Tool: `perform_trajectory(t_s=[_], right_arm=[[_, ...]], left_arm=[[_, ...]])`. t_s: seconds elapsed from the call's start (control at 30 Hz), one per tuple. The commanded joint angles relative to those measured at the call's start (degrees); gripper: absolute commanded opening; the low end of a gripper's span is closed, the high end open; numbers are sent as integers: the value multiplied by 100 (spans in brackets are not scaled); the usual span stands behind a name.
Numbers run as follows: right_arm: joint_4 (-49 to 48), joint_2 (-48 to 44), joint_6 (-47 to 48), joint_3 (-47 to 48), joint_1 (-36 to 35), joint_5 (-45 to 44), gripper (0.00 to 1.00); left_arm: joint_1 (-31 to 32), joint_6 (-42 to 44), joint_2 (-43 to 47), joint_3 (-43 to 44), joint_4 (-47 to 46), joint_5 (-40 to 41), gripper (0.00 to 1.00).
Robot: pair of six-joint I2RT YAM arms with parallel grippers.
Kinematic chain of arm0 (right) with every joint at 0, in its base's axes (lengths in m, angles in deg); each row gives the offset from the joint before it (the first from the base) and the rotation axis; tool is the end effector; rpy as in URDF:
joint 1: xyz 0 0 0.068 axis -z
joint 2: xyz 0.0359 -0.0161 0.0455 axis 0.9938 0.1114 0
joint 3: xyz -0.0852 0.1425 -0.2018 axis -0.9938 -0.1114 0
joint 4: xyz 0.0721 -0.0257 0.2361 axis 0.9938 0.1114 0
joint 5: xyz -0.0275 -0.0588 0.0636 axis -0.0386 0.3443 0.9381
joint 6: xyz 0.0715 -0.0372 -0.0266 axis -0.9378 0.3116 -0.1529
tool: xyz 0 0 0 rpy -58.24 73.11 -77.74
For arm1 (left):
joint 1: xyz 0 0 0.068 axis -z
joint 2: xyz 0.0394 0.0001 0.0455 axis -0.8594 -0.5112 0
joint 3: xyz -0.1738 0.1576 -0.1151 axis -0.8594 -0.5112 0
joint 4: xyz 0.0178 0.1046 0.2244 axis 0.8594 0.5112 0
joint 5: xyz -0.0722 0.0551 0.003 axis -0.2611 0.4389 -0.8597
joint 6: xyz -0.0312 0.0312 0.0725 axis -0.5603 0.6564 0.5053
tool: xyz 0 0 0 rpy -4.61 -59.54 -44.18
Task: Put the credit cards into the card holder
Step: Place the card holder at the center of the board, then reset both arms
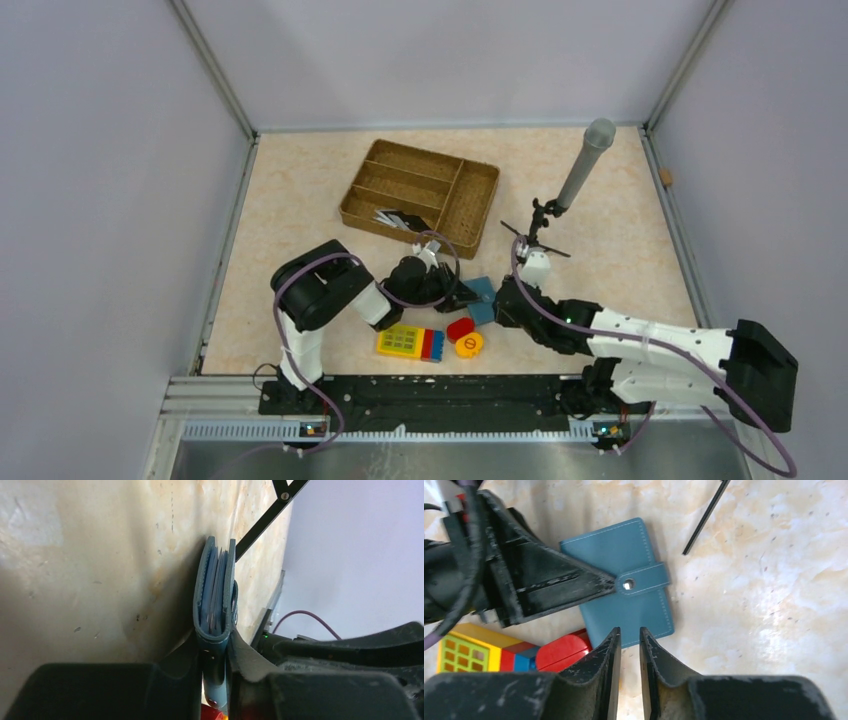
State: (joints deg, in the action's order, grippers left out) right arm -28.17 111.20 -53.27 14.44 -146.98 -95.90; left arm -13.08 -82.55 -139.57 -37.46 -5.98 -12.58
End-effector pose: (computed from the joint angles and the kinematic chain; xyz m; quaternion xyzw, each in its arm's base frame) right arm 0.1287 0.1683 0.1638 0.0493 0.9022 0.1686 0.3940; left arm 0.2175 -0.2651 0.0734 -0.1030 0.8140 -0.5543 0.1401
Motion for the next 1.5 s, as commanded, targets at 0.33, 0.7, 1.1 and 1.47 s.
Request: perform_trajectory(t_s=[0.33,0.7,1.1,1.47], right_arm=[[-297,913,1997,757,1089,1431,26],[-336,728,2220,603,1883,1675,42],[472,-815,2484,180,3754,1409,80],[316,-2411,3261,555,4332,294,83]], left_arm=[[-65,1503,1169,82,2604,1025,53],[-150,2491,3039,200,5063,2439,98],[-2469,4006,6095,1038,8563,2619,99],[-2736,5659,7332,2373,9832,4318,99]])
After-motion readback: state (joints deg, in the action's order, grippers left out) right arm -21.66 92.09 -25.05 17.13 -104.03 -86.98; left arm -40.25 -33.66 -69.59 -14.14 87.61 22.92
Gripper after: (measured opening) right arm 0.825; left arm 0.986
